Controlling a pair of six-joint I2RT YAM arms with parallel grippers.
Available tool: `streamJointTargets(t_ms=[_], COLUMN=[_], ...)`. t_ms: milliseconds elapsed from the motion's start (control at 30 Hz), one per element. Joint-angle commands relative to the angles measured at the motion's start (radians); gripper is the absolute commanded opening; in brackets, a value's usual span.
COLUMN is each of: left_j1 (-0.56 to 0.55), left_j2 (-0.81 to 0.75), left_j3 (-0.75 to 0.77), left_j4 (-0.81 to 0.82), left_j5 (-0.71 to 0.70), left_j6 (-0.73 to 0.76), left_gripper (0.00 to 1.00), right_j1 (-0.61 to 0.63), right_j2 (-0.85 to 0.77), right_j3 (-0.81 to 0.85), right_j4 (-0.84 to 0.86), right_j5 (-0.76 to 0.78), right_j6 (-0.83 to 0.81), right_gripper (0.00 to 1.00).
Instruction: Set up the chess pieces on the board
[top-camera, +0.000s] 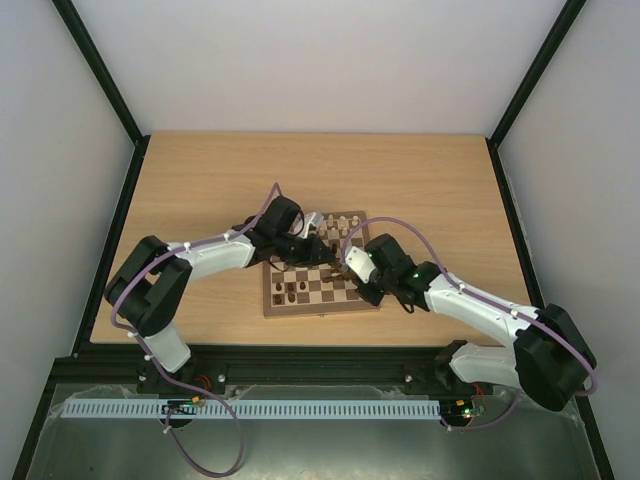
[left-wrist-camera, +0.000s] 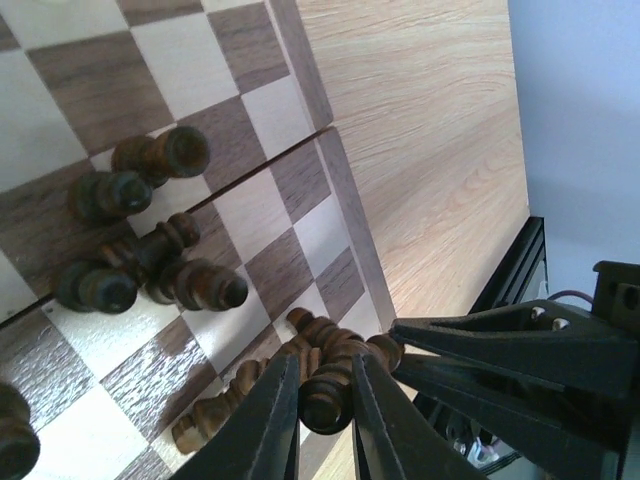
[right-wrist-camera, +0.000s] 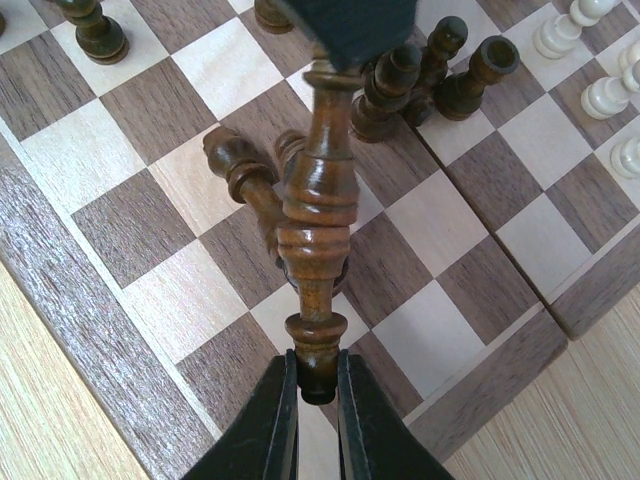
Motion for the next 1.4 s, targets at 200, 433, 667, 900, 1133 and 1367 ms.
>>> streamJointTargets(t_ms=[200,433,667,900,1133,1367], left_j1=[-0.028,-0.092,-0.103,-0.104,-0.087,0.028], left_j2=[-0.02,-0.077,-0.118,-0.182,-0.235,-0.346], left_j3=[0.068,0.064,0.031,0.011,0.004,-0.122], left_j4=[-0.088,-0.131,-0.123,-0.151,-0.135,0.175], left_j5=[-0.165,-0.332,-0.338,-0.361,-0.327,-0.141], left_j6=[0.112,0.185,0.189,0.207,0.123,-0.207], left_gripper=[0.09,0.07,0.06,0.06,0.06,0.05], right_j1=[-0.001,-0.001,-0.001,-0.014,-0.09,-0.09], right_j2=[0.068,0.129,0.149,0.1,-0.07,-0.087], right_j3=[-0.001,0.012,0.018,0.02,0.043,0.093], right_j4=[0.008,0.011,0.008,0.004,-0.023,-0.027], right_j5=[0.008,0.025,0.022,0.015,-0.172,-0.278], right_j6=[0.002,0.007,0.011,0.025,0.03,0.061], right_gripper=[0.04,0.06,0.11,0.35,0.45,0.49])
